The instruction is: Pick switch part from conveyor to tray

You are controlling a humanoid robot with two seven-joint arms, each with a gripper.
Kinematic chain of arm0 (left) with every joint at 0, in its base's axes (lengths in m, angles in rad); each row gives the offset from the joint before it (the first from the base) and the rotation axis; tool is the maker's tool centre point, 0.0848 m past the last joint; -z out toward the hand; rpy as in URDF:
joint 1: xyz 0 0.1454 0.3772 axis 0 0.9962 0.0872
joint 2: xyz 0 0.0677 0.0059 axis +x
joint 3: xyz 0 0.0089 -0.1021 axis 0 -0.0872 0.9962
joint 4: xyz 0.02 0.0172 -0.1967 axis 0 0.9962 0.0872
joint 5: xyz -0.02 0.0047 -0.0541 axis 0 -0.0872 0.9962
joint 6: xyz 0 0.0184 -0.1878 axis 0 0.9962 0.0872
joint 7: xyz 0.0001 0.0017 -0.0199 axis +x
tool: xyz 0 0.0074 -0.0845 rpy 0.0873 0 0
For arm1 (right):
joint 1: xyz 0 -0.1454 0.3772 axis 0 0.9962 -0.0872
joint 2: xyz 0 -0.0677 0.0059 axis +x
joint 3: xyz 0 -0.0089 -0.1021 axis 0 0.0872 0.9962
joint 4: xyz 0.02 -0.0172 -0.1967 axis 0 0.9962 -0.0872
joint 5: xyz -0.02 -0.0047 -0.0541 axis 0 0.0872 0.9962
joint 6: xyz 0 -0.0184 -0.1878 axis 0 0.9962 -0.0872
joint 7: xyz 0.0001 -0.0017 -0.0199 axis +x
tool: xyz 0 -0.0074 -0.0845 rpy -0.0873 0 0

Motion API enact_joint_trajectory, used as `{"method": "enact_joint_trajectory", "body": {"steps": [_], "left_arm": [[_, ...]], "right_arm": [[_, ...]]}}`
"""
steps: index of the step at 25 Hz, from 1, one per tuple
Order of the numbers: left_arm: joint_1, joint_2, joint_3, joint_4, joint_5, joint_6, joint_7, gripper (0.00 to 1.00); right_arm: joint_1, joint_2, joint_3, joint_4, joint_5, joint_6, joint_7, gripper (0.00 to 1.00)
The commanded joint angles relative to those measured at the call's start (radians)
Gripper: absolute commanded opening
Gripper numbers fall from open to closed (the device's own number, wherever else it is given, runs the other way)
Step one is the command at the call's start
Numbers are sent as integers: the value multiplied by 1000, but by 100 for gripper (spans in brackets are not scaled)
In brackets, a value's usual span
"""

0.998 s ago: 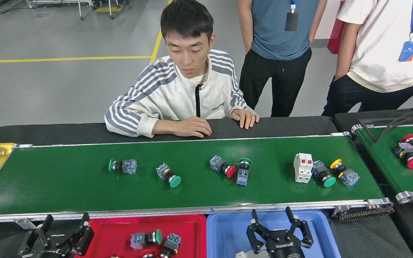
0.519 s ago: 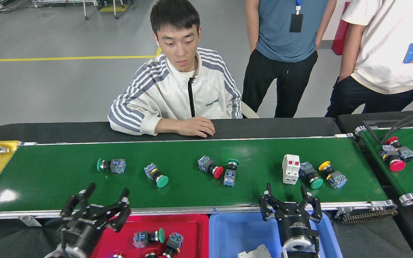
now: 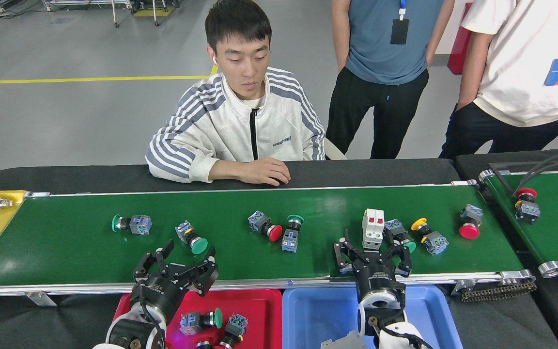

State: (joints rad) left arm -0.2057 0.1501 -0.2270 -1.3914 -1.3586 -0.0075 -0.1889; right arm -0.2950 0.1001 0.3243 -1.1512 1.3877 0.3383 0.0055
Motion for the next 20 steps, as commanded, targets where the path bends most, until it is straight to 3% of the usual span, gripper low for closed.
{"method": "enact_joint_trajectory", "body": {"steps": [1, 5, 10, 11, 14, 15, 16, 17, 18, 19, 20], "left_arm": [[-37, 2, 8, 31, -4, 24, 2, 100], [-78, 9, 9, 118, -4, 53, 3, 100], [-129, 13, 11, 203, -4, 159, 6, 96], [-138, 12, 11, 213, -2, 187, 8, 86], [-136, 13, 31, 216, 7, 208, 14, 40], [-132, 13, 58, 215, 7, 199, 17, 29], [-129, 13, 75, 213, 7, 198, 19, 26], [-121, 13, 84, 212, 7, 195, 25, 20], [-109, 14, 84, 210, 6, 193, 46, 17], [-100, 16, 84, 209, 6, 189, 66, 14], [-84, 14, 84, 203, 4, 172, 91, 11]], "right_arm": [[-21, -13, 6, -9, -2, -10, 10, 9], [-13, -13, 6, -33, -1, -53, 5, 2], [42, -40, 6, -206, -1, -163, -1, 2], [76, -69, 2, -269, -1, -199, -1, 2], [218, -152, -8, -421, -15, -311, -9, 4], [277, -188, -16, -461, -29, -355, -22, 7], [309, -212, -25, -479, -41, -381, -35, 9], [350, -243, -37, -499, -58, -417, -56, 14], [390, -263, -50, -507, -68, -444, -73, 30], [416, -273, -56, -507, -68, -455, -79, 54], [441, -284, -67, -507, -70, -460, -81, 92]]}}
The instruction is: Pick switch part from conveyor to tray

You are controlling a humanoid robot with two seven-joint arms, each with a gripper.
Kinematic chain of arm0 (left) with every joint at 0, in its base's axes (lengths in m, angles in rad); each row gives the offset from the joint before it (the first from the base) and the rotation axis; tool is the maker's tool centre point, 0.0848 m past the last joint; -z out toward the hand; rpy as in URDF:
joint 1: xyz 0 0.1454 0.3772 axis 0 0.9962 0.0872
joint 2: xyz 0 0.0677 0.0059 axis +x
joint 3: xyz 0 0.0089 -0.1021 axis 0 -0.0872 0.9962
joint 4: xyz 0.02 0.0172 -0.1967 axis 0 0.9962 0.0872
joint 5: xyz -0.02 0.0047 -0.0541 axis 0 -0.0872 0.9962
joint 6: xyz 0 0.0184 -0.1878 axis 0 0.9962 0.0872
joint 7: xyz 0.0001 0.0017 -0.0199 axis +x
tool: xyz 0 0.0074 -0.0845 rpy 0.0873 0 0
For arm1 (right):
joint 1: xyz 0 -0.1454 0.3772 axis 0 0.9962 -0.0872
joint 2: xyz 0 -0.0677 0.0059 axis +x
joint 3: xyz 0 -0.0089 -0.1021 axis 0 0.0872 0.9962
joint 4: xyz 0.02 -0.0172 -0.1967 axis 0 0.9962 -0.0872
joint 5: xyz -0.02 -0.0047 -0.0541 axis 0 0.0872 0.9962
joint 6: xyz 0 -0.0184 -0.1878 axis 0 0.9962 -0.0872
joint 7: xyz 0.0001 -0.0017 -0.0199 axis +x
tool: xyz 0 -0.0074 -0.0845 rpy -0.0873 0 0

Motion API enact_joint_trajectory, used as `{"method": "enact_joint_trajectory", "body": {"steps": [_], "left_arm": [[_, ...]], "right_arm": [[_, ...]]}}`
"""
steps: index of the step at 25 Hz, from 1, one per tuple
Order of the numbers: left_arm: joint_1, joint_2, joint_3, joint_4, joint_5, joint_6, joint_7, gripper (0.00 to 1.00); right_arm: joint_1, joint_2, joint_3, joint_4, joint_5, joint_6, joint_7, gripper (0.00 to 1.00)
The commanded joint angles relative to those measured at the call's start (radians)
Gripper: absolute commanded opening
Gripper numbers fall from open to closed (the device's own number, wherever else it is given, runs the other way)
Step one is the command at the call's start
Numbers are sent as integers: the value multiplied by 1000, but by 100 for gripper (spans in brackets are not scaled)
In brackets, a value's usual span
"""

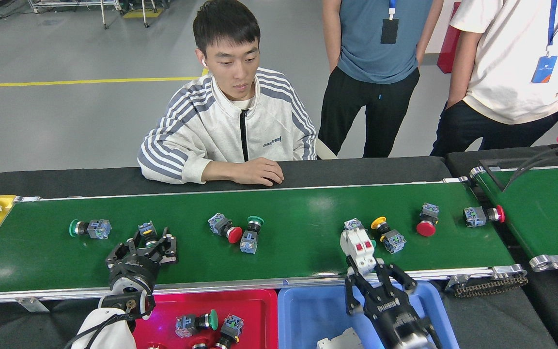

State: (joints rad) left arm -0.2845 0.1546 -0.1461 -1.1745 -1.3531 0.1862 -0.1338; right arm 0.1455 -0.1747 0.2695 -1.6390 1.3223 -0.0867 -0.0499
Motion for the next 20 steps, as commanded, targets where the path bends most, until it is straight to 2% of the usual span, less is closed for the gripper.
{"method": "enact_joint_trajectory", "body": {"steps": [1, 2, 5, 7, 9, 10, 11, 12, 16, 17, 19, 20], "left_arm": [[11, 10, 3, -31, -3, -50, 49, 9], [38, 14, 5, -60, -5, -91, 51, 9], [163, 74, 16, -243, -1, -323, 49, 10], [274, 103, 34, -370, 0, -539, 49, 17], [361, 102, 82, -435, -1, -703, 49, 41], [387, 102, 89, -455, -1, -751, 49, 61], [400, 95, 88, -464, -1, -752, 49, 93], [406, 92, 86, -467, 0, -751, 51, 100], [410, 91, 86, -464, -1, -748, 51, 100], [409, 89, 92, -465, -1, -740, 51, 100], [401, 74, 103, -467, 2, -623, 51, 100], [398, 66, 115, -467, 2, -493, 51, 100]], "right_arm": [[22, -17, -29, -19, -5, -39, -25, 99], [39, -26, -46, -22, -6, -44, -27, 99], [48, -20, -116, -44, -31, -44, -22, 99], [35, 30, -173, -45, -68, -36, -16, 99], [31, 119, -219, -45, -69, -22, -8, 99], [25, 152, -224, -45, -66, 4, 4, 99], [17, 159, -224, -44, -61, 33, 18, 99], [8, 158, -222, -45, -58, 53, 30, 99], [-53, 176, -133, -9, 43, 142, 99, 99], [-66, 170, -105, 1, 51, 157, 117, 99], [-98, 172, -76, 14, 61, 177, 162, 99], [-112, 164, -69, 22, 61, 176, 185, 99]]}}
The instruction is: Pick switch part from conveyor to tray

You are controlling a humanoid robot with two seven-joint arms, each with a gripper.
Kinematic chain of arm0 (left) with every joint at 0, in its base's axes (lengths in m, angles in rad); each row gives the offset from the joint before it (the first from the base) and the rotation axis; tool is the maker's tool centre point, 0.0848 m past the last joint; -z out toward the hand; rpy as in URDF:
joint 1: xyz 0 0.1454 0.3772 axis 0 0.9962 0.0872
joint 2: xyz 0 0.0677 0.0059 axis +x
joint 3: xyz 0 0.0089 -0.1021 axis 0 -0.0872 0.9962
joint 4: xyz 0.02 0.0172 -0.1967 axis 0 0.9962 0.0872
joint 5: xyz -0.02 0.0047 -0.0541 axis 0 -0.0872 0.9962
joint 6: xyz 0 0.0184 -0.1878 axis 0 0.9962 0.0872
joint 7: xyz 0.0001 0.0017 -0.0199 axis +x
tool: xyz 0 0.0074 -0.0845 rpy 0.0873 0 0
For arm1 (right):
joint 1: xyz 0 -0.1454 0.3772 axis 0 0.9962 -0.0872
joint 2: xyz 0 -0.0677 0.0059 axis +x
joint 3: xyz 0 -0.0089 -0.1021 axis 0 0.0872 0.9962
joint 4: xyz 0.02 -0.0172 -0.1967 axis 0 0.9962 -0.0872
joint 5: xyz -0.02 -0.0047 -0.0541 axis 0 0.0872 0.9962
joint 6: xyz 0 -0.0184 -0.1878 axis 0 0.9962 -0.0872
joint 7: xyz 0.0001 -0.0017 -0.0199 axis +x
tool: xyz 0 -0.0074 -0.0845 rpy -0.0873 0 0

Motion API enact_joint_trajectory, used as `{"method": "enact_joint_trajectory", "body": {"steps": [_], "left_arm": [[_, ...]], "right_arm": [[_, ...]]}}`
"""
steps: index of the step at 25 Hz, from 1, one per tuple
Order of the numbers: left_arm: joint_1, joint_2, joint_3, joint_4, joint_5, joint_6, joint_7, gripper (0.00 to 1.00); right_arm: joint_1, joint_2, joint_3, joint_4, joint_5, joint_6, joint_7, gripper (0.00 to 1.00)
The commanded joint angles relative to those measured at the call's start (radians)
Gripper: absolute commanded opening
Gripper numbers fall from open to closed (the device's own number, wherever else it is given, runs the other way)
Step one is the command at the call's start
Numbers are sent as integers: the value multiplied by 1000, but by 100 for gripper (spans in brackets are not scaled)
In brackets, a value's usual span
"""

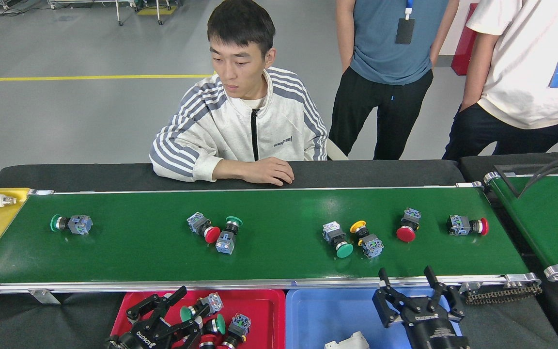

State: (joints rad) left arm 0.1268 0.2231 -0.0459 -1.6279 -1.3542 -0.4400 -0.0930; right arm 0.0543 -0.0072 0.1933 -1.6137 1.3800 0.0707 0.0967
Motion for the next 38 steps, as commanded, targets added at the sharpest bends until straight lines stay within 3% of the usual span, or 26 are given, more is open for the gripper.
{"method": "enact_joint_trajectory", "body": {"steps": [1, 3, 5, 8, 13, 19, 21, 24, 27, 32, 35, 38], "left_arm": [[-15, -1, 24, -12, 3, 231, 12, 100], [-16, 9, 40, -7, 3, 380, 12, 100], [-16, 18, 67, 0, 3, 389, 12, 100], [-15, 33, 84, 7, 3, 362, 12, 100], [-36, 32, 77, -1, 0, 235, 7, 100], [-181, 16, -45, 60, -6, 210, -24, 100], [-220, 7, -60, 105, -6, 213, -27, 100], [-274, -11, -61, 186, -8, 213, -28, 100], [-312, -13, -58, 253, -8, 213, -28, 100], [-343, -10, -49, 333, -8, 238, -28, 100], [-360, -8, -49, 382, -8, 279, -27, 99], [-369, -10, -49, 405, -6, 336, -25, 83]], "right_arm": [[-30, -7, 9, 8, 2, 15, 52, 99], [-65, -8, 14, 40, -1, 11, 74, 99], [-106, -16, 14, 70, -7, -26, 78, 99], [-152, -7, 15, 116, -9, -118, 112, 99], [-232, 4, 90, 213, -9, -132, 115, 99], [-358, 84, 147, 354, 2, -126, 110, 98], [-386, 92, 175, 383, 4, -121, 110, 79], [-409, 85, 218, 408, 5, -121, 110, 33], [-410, 85, 225, 414, 2, -132, 110, 8], [-409, 85, 250, 399, -2, -137, 109, 2], [-387, 85, 307, 328, -2, -140, 107, 2], [-327, 84, 405, 228, -2, -170, 107, 2]]}}
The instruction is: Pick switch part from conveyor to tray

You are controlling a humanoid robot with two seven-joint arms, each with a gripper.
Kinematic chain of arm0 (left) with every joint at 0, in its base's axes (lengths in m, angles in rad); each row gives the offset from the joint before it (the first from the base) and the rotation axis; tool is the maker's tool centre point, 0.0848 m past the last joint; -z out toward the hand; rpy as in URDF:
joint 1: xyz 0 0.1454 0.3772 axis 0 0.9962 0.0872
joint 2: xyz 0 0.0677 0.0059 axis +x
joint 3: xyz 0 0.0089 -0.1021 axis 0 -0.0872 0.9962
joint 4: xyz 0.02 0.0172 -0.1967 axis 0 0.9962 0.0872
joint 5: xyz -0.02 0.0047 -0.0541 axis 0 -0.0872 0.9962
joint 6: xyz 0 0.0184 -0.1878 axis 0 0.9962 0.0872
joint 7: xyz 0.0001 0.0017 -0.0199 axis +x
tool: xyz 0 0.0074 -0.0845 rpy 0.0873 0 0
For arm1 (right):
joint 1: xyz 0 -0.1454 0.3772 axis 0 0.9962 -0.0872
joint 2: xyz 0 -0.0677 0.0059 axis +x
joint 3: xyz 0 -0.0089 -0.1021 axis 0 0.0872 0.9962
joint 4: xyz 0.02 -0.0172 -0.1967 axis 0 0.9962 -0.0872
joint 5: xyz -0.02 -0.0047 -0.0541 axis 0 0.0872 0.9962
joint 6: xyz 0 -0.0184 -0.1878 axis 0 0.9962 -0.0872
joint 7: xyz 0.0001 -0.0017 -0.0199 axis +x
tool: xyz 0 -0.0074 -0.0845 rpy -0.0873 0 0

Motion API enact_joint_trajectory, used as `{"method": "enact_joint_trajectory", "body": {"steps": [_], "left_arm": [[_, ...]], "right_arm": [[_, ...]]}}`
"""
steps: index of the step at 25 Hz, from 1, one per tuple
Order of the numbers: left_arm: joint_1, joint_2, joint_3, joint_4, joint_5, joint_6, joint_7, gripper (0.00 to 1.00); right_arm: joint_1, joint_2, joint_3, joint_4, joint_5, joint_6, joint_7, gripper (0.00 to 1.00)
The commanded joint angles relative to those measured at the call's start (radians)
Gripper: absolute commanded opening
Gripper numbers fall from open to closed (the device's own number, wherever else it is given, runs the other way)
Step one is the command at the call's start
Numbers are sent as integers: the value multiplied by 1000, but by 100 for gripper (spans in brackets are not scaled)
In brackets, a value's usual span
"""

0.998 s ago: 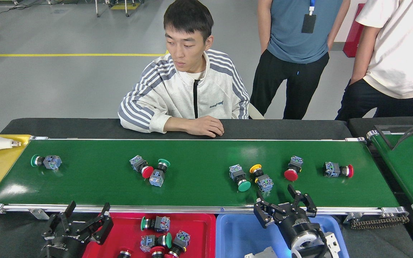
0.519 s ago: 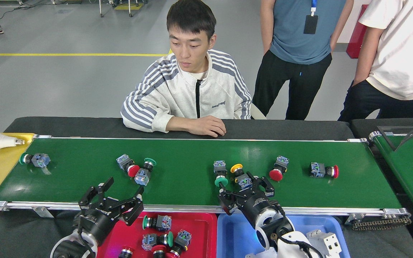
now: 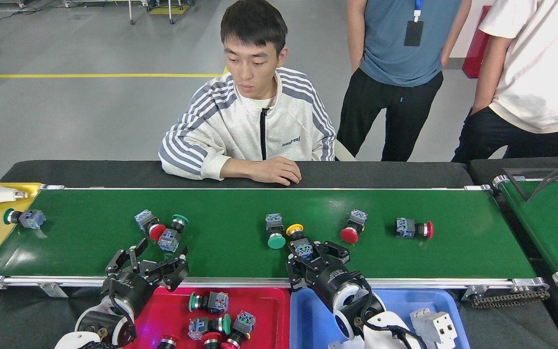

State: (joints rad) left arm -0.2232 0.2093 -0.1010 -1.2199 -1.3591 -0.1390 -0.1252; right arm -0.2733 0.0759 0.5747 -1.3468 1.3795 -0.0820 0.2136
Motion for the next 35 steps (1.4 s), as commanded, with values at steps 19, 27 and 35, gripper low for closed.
{"method": "enact_joint_trajectory", "body": {"steps": [19, 27, 35], "left_arm": [[292, 16, 147, -332, 17, -514, 12, 58], [366, -7, 196, -365, 15, -545, 12, 100], [323, 4, 293, -355, 20, -22, 10, 100]], "right_arm": [[350, -61, -236, -365, -3, 85, -184, 99], [385, -77, -404, -359, -3, 295, -223, 99], [263, -119, -389, -268, 0, 254, -158, 99]]}}
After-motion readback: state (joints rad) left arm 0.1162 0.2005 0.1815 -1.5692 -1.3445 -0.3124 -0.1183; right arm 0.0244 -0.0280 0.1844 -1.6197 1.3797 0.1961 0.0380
